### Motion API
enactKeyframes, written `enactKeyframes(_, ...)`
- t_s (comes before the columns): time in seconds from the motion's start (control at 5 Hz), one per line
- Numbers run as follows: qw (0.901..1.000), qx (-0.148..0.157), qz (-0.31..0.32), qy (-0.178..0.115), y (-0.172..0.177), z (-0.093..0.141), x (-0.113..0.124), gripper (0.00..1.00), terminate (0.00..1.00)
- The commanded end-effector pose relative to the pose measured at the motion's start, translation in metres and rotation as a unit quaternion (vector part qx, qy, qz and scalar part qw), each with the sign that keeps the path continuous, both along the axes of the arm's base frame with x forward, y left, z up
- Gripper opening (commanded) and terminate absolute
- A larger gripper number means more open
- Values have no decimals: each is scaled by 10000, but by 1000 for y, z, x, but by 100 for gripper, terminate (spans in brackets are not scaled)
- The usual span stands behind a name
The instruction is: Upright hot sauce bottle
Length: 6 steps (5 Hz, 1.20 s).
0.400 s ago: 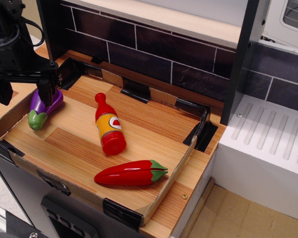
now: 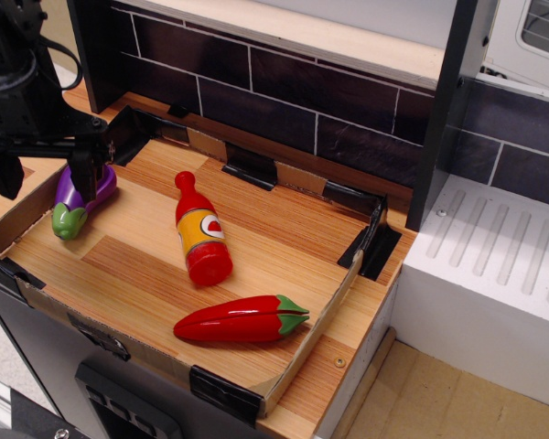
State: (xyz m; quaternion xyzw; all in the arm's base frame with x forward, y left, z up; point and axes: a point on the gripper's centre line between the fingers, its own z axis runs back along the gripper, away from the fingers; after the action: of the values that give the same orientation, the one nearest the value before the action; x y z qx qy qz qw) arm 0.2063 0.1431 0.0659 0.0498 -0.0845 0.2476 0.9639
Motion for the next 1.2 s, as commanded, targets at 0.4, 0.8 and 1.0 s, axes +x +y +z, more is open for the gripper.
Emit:
enactKeyframes(0.4,9958,-149,894,-116,-25,10,67,100,0)
enactKeyframes(0.8,9922,-214,1231,-19,-26,-7,93,100,0)
enactKeyframes(1.0,9894,-460,1366,183,-28,-15,97,100,0)
